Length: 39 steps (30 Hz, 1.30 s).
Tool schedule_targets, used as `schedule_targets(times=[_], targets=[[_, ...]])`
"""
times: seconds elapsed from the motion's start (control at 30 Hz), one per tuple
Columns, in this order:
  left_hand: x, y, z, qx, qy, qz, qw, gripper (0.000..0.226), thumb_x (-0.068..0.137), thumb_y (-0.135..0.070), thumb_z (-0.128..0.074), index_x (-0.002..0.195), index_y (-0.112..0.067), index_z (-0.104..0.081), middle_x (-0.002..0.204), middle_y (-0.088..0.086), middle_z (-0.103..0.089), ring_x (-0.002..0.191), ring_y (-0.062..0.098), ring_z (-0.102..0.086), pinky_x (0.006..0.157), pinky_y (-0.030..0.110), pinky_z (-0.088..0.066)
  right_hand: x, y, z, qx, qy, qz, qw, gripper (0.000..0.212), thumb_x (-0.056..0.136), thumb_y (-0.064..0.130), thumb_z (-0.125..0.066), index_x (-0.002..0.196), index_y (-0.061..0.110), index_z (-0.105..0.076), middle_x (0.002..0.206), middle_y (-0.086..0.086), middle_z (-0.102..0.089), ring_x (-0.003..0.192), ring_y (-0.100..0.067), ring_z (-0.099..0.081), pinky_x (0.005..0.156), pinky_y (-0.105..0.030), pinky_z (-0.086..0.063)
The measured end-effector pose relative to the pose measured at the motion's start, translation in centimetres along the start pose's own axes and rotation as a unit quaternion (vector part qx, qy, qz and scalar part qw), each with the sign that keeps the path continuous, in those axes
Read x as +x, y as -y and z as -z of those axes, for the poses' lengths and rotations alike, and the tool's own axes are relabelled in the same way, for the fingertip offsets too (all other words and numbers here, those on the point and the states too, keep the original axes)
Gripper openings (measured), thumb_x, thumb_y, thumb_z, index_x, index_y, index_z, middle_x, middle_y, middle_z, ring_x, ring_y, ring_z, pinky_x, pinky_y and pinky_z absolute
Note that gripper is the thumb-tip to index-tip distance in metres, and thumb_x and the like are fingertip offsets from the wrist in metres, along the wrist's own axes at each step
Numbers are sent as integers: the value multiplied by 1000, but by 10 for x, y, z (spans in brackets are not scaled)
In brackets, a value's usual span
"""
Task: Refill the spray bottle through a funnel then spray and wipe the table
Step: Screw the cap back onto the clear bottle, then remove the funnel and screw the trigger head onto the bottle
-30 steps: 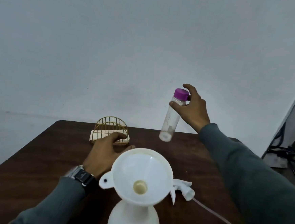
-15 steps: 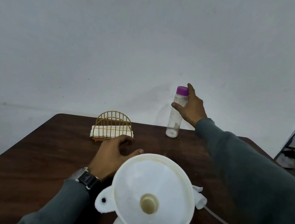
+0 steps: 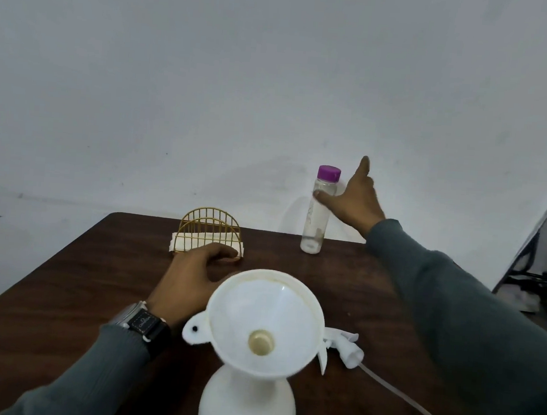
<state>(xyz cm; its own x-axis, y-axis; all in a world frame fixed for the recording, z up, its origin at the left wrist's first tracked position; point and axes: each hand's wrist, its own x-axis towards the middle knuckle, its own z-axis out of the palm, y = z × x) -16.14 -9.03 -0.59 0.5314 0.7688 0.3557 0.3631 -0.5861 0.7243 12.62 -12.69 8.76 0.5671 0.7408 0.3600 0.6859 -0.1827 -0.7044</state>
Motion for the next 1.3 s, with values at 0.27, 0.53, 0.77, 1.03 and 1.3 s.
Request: schedule_targets(times=[0.27, 0.53, 0.77, 1.03, 1.3], targets=[[-58, -13, 43, 5, -32, -33, 999, 43, 83, -5, -77, 121, -24, -70, 115, -17, -73, 108, -5, -67, 98, 27, -56, -124, 60, 59, 164, -53, 118, 978, 78, 88, 45, -78, 153, 31, -37, 140, 8, -58, 117, -6, -64, 98, -29, -53], [-142, -48, 47, -102, 101, -16, 990, 66, 86, 10, -68, 130, -37, -55, 122, -32, -67, 119, -10, -61, 102, 17, -50, -241, 78, 66, 124, 215, 149, 957, 101, 61, 77, -79, 149, 47, -39, 142, 19, -54, 123, 8, -57, 103, -25, -52], [-161, -61, 23, -120, 84, 0, 989, 63, 71, -42, -84, 121, -56, -49, 131, -25, -63, 125, -6, -58, 107, 28, -50, -258, 90, 56, 52, 186, 155, 969, 102, 60, 67, -85, 147, 53, -34, 143, 20, -55, 124, -3, -59, 106, -35, -53], [-162, -62, 12, -72, 35, -21, 997, 57, 68, -48, -89, 115, -54, -56, 118, -33, -63, 115, -7, -60, 91, 15, -52, -255, 92, 60, 100, 118, 151, 976, 95, 63, 68, -84, 145, 51, -40, 128, 22, -60, 111, -4, -65, 98, -38, -58], [-159, -54, 10, -80, 34, -14, 996, 65, 64, -50, -91, 122, -42, -63, 121, -24, -68, 115, -9, -61, 90, 14, -54, -256, 81, 57, 146, 70, 137, 977, 96, 58, 73, -83, 142, 49, -44, 128, 17, -65, 109, -6, -69, 95, -39, -59]])
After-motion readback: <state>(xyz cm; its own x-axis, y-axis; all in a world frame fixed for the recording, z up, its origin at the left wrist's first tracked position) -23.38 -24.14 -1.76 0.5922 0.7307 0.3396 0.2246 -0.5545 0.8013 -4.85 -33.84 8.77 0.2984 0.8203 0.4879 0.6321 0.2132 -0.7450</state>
